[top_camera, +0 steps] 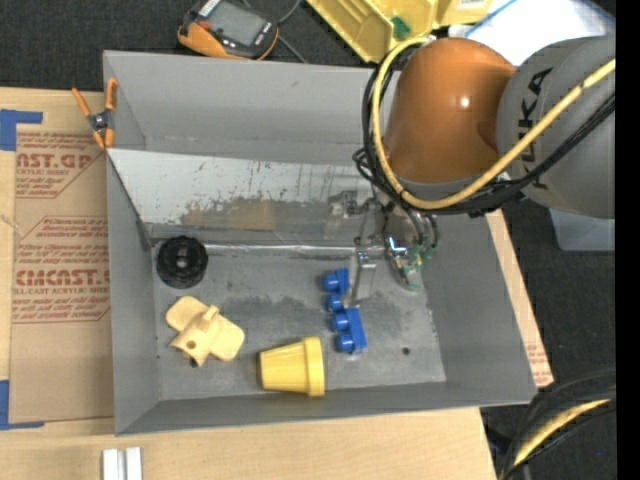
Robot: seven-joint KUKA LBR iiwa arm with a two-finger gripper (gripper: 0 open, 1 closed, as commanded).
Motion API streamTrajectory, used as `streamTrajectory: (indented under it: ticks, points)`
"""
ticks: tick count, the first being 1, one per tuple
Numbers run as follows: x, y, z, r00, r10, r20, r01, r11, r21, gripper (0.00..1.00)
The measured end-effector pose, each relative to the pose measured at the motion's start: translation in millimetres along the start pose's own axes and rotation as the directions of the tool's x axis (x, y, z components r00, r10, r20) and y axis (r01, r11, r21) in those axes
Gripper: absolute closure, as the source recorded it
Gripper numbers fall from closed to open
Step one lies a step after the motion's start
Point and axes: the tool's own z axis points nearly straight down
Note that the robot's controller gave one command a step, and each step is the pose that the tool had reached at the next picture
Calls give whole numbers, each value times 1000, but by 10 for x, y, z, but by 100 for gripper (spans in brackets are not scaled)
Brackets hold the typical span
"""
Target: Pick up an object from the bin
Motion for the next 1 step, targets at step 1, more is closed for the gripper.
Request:
streamTrajectory:
  ticks: [1]
  points:
    - [-14, -2, -47, 1000, 1, 8, -1, 1000, -1, 0]
